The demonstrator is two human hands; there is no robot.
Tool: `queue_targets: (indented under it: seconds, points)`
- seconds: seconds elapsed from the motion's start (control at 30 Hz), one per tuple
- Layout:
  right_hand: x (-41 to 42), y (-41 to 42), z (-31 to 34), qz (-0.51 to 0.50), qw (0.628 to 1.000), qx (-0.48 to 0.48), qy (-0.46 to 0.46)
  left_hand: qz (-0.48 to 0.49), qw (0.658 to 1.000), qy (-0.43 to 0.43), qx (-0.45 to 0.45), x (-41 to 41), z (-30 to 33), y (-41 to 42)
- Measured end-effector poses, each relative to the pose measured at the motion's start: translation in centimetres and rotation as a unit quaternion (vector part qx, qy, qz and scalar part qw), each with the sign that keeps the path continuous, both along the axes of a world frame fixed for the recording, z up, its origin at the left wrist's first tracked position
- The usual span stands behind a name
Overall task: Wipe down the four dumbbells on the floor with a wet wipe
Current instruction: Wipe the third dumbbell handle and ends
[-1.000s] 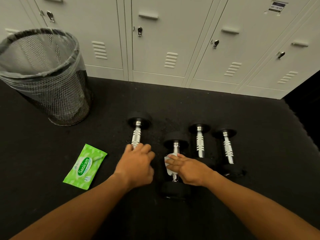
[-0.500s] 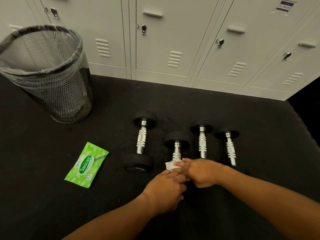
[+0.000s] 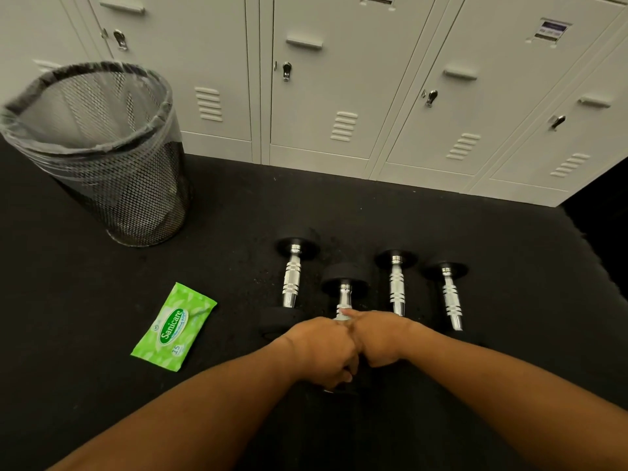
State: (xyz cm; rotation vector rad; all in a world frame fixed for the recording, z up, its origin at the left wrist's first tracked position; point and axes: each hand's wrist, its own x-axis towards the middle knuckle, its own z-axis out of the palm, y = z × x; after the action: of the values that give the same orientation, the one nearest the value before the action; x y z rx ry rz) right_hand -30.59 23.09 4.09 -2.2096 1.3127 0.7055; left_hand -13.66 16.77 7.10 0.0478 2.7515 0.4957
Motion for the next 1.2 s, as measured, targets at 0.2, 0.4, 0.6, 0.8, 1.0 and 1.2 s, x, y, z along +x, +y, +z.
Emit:
queue_targets:
  seconds: [0.2,0.4,0.6,0.8,1.0,1.2]
  points:
    - [-0.2,0.8,1.7,0.039,0.999,-0.003,0.017,0.004,1.0,0.011,-0.001,-0.1,0.6,0.6]
    - [2.1,-1.0,0.0,0.016,0.999,-0.033,0.037,0.041,0.999,0.017,0.024,0.3,0.5,0.4]
    - [1.1,0.6,1.3,0.027,0.999,-0.028,0.015,0.064,0.998,0.006,0.025,1.4,1.0,0.4]
    - [1.0,2.3,3.0,0.047,0.998,-0.032,0.018,0.099,0.995,-0.005,0.025,1.8,1.0,0.9]
    - [3.3,1.3,3.8,-0.031,0.995,-0.008,0.096,0.116,0.993,-0.011,0.031,1.8,1.2,0.9]
    - [4.3,0.0,2.6,-0.112,0.99,-0.008,0.087,0.138,0.989,-0.025,0.039,2.2,0.8,0.4]
